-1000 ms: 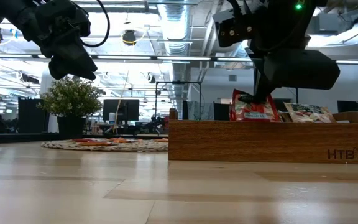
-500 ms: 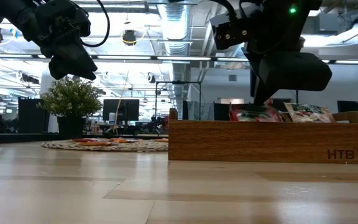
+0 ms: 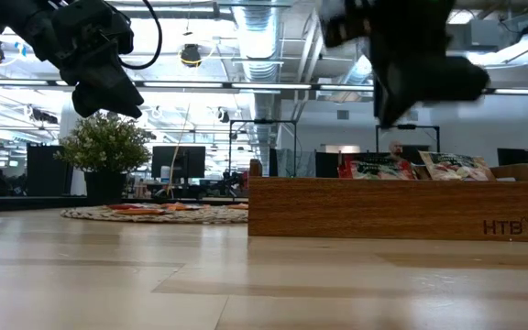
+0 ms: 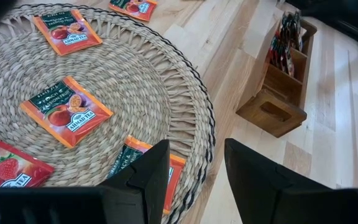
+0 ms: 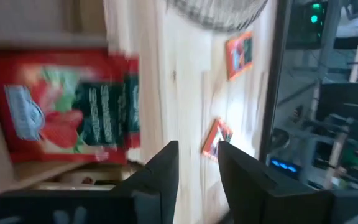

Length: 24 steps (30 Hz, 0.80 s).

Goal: Pick & Place Tea
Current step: Put the red tea bag into the middle slot of the wooden organizer

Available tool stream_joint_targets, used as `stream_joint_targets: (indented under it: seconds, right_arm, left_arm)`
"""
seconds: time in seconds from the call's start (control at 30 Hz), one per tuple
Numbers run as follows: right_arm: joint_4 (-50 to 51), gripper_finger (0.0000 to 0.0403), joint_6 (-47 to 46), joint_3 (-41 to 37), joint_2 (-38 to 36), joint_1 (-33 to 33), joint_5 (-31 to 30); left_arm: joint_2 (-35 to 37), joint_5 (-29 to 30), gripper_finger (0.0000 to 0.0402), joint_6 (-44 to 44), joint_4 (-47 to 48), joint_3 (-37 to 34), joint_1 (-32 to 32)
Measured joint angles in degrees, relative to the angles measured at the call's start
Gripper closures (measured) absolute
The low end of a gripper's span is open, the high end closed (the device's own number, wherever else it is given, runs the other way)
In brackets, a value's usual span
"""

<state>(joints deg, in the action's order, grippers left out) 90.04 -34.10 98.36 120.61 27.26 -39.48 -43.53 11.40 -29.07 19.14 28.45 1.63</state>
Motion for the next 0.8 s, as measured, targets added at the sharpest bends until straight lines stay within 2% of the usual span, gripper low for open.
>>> stream_joint_targets:
  seconds: [0.17,0.43,0.63,0.8]
  right_arm:
    - [-0.1,0.0315,-0.3,2.8,-3.7,0.0,-2.3]
    - [0.0,0.0348,-4.2,1.0,-15.8,-2.4,-8.3]
    - [-0.6,0.0398,-4.9,-4.9,-25.6,-8.6,-8.9]
    - [-4.7,0.0383,-5.0,-12.8,-33.5,-13.5,-8.7]
  left_arm:
    - [0.0,0.0,0.0255,-1.2,0.0,0.0,0.0]
    - [0.0,0.0,0.0255,-5.3,-0.1,0.0,0.0]
    - [0.0,0.5,0.0255,-4.7,-0.2,0.0,0.0]
    - [0.0,6.4,0.0255,-0.8,-0.6,0.0,-0.1]
